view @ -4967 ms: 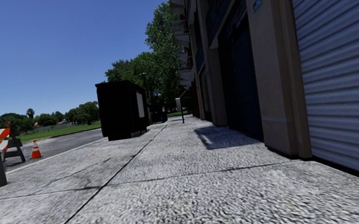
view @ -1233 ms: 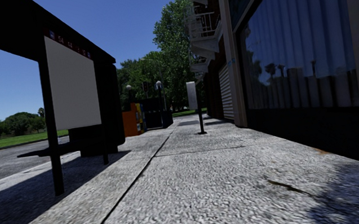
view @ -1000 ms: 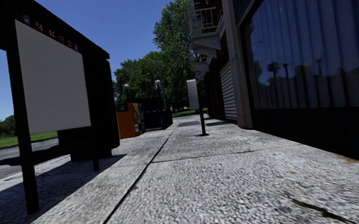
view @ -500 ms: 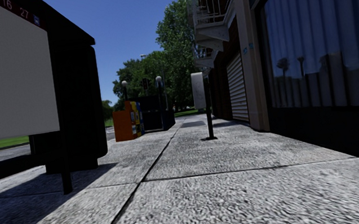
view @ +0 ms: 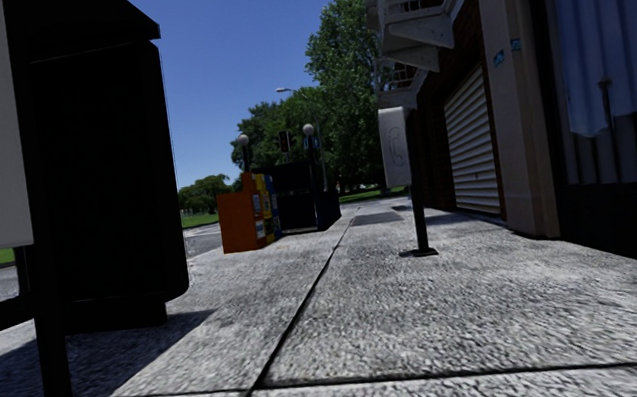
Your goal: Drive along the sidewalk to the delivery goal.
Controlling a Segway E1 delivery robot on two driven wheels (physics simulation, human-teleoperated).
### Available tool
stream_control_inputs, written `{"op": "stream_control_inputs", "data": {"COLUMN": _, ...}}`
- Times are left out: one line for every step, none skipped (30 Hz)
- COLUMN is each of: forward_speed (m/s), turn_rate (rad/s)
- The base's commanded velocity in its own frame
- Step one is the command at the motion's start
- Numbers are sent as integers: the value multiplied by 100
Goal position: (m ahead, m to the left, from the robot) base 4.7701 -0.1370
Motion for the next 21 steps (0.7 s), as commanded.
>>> {"op": "stream_control_inputs", "data": {"forward_speed": 200, "turn_rate": 0}}
{"op": "stream_control_inputs", "data": {"forward_speed": 200, "turn_rate": 0}}
{"op": "stream_control_inputs", "data": {"forward_speed": 200, "turn_rate": 0}}
{"op": "stream_control_inputs", "data": {"forward_speed": 200, "turn_rate": 0}}
{"op": "stream_control_inputs", "data": {"forward_speed": 200, "turn_rate": 0}}
{"op": "stream_control_inputs", "data": {"forward_speed": 200, "turn_rate": 0}}
{"op": "stream_control_inputs", "data": {"forward_speed": 200, "turn_rate": 0}}
{"op": "stream_control_inputs", "data": {"forward_speed": 200, "turn_rate": 0}}
{"op": "stream_control_inputs", "data": {"forward_speed": 200, "turn_rate": 0}}
{"op": "stream_control_inputs", "data": {"forward_speed": 200, "turn_rate": 0}}
{"op": "stream_control_inputs", "data": {"forward_speed": 200, "turn_rate": 0}}
{"op": "stream_control_inputs", "data": {"forward_speed": 200, "turn_rate": 0}}
{"op": "stream_control_inputs", "data": {"forward_speed": 200, "turn_rate": 0}}
{"op": "stream_control_inputs", "data": {"forward_speed": 186, "turn_rate": -17}}
{"op": "stream_control_inputs", "data": {"forward_speed": 162, "turn_rate": -38}}
{"op": "stream_control_inputs", "data": {"forward_speed": 162, "turn_rate": -38}}
{"op": "stream_control_inputs", "data": {"forward_speed": 151, "turn_rate": -44}}
{"op": "stream_control_inputs", "data": {"forward_speed": 146, "turn_rate": -38}}
{"op": "stream_control_inputs", "data": {"forward_speed": 146, "turn_rate": -38}}
{"op": "stream_control_inputs", "data": {"forward_speed": 144, "turn_rate": 0}}
{"op": "stream_control_inputs", "data": {"forward_speed": 144, "turn_rate": 0}}
